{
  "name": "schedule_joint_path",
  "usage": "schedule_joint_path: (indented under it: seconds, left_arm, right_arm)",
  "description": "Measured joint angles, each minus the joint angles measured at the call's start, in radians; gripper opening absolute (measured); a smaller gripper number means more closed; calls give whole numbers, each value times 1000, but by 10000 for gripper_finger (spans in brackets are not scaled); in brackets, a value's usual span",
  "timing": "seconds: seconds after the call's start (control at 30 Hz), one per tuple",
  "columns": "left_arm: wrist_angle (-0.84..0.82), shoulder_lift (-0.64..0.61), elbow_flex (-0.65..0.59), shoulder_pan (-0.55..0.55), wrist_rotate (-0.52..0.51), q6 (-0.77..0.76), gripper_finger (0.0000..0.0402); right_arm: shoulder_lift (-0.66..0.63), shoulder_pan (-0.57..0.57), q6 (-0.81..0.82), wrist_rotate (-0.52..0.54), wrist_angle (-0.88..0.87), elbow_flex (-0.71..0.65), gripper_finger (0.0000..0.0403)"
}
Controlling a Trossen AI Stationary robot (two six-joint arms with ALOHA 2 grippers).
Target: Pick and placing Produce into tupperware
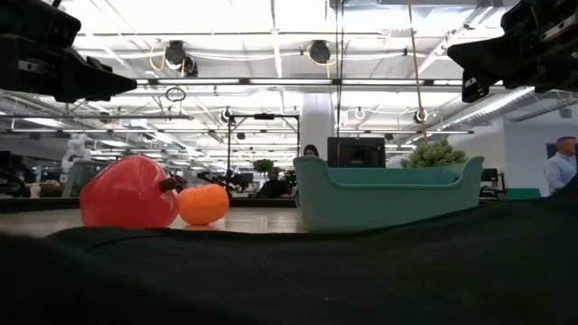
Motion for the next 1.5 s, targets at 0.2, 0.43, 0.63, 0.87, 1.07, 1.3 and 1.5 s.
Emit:
schedule_joint_path:
  seconds: [0.2, 0.43, 0.63, 0.87, 1.07, 1.3, 1.5]
  left_arm:
    - [0, 0, 0, 0, 0, 0, 35]
    - [2, 0, 0, 0, 0, 0, 35]
    - [49, 0, 0, 0, 0, -4, 35]
    - [153, 0, 0, 0, 1, -130, 35]
    - [201, 0, 0, 0, 9, -174, 35]
    - [245, 0, 0, 0, 8, -208, 35]
    - [191, 1, 0, 0, 3, -183, 35]
  right_arm:
    - [0, 0, 0, 0, 0, 0, 0]
    - [0, 0, 0, 0, 0, 0, 0]
    - [0, 0, 0, 0, 0, 0, 0]
    - [0, 0, 0, 0, 0, 0, 0]
    - [0, 0, -28, 0, 0, 0, 0]
    - [0, 0, -50, 2, 14, 0, 0]
    - [0, 0, -45, 3, 32, 0, 0]
